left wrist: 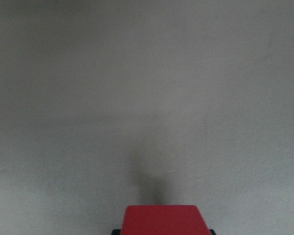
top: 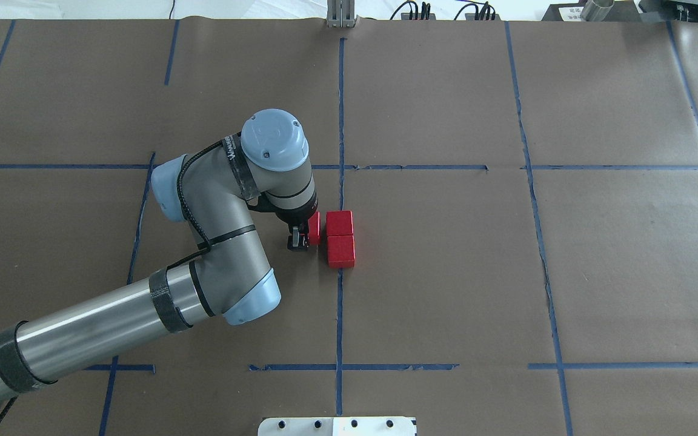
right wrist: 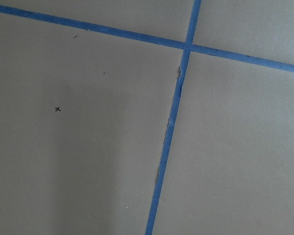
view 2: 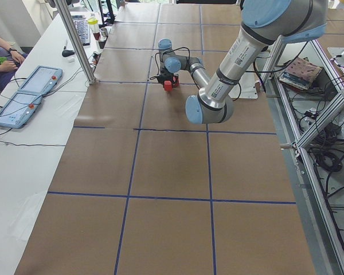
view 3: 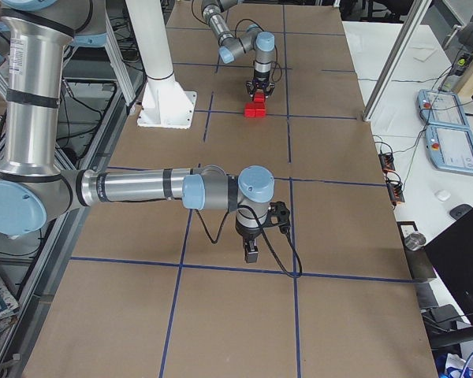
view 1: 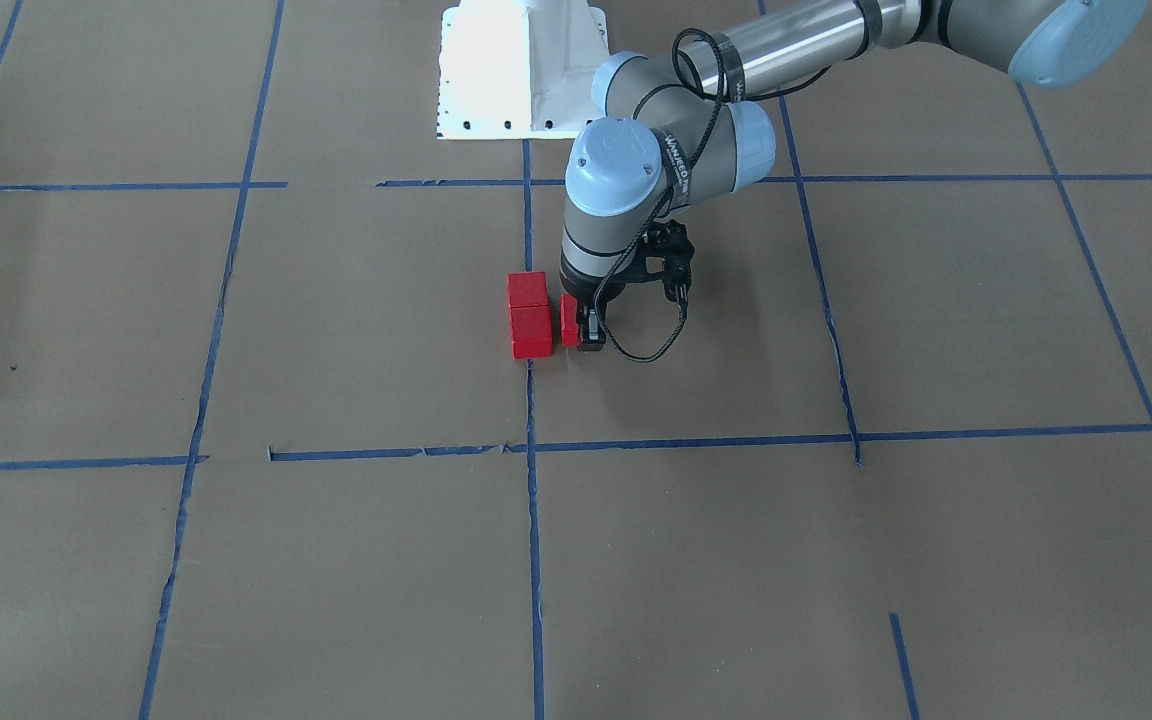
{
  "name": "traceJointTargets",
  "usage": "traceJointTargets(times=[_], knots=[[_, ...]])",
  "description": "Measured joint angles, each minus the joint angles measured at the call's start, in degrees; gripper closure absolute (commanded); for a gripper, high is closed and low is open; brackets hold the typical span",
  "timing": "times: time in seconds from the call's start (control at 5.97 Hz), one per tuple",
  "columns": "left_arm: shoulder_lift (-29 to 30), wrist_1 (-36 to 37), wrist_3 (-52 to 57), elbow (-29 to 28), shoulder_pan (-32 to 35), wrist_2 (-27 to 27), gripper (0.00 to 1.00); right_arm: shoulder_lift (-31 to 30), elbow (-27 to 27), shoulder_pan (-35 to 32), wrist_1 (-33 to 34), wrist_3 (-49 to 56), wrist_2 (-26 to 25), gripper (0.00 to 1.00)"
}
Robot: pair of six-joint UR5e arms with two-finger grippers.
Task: Form red blocks into L shape at center
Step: 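Lower the cube next to the farther cube and open the left gripper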
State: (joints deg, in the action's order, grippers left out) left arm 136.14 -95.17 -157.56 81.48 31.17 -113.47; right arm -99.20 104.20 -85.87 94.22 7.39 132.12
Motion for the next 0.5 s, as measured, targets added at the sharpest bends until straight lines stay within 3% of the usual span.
traceJointTargets(times=[0.5], knots=[[0.3, -1.8, -1.3, -1.3, -0.1, 0.1, 0.83, 0.0, 0.0, 0.0, 0.0, 0.1, 0.0, 0.0]])
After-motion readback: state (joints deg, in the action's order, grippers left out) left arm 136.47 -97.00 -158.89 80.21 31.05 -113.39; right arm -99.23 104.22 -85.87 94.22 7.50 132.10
